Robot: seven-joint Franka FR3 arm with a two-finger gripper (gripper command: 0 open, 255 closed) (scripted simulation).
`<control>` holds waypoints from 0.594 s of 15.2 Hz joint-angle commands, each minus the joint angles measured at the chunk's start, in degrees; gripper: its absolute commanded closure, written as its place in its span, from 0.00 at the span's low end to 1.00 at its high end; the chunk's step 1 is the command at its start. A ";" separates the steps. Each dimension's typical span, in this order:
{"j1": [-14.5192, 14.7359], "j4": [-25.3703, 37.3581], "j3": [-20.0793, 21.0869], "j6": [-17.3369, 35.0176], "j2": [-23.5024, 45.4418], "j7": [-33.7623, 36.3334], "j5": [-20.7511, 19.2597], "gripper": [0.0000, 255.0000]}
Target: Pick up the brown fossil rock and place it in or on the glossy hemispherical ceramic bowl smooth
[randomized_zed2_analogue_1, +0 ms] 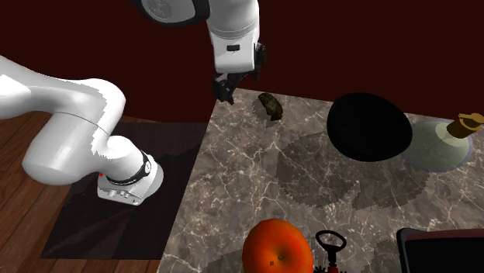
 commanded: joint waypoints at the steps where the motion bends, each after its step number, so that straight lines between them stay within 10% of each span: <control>1: -1.56 0.37 3.51 4.95 2.76 7.22 2.21 0.00; 9: -5.42 0.82 10.84 17.03 11.09 18.68 4.54 0.00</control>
